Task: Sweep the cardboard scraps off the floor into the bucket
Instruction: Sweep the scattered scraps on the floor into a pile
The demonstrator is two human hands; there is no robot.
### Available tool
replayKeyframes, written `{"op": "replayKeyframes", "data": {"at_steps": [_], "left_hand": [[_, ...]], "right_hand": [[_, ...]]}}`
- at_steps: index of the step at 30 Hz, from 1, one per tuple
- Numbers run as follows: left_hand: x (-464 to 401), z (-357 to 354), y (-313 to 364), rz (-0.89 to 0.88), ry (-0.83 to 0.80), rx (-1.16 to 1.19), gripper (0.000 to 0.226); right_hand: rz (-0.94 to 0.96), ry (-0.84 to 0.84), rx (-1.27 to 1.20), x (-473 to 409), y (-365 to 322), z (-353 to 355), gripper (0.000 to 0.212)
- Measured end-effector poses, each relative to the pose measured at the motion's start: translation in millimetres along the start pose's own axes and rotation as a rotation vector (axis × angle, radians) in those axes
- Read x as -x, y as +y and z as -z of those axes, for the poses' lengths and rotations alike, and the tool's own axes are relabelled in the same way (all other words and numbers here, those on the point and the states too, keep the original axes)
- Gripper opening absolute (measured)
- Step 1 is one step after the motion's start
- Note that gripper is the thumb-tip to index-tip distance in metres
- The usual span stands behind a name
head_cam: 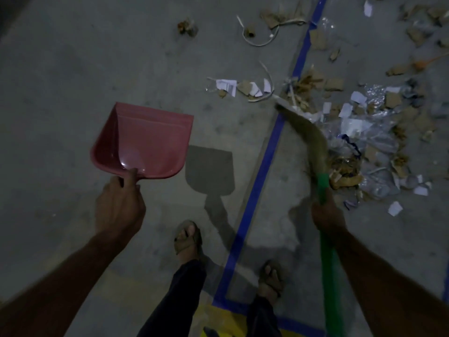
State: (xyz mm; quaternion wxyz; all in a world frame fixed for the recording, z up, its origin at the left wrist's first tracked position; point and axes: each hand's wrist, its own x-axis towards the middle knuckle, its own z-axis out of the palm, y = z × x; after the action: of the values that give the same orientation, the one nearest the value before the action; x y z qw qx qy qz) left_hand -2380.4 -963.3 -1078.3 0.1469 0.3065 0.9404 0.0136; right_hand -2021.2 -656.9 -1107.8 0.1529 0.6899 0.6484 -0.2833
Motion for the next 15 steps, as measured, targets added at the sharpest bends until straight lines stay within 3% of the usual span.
{"op": "replayKeyframes", "data": {"at_steps": [3, 7, 15], "left_hand": [[-18.3, 8.0, 4.9, -0.048, -0.008, -0.02, 0.041], [-46.0, 21.3, 3.0, -0.117, -0.026, -0.051, 0.041], [-67.2, 44.9, -11.9, -0.11, 0.01, -0.071, 0.041]], "right_hand": [[0.03, 0.09, -0.001, 14.2, 13.2, 10.5, 0.057], [0.046, 0.089, -0.001, 48.8, 17.0, 28.5, 0.066], [0.068, 0.161, -0.071, 98.3, 13.7, 16.4, 0.067]]}}
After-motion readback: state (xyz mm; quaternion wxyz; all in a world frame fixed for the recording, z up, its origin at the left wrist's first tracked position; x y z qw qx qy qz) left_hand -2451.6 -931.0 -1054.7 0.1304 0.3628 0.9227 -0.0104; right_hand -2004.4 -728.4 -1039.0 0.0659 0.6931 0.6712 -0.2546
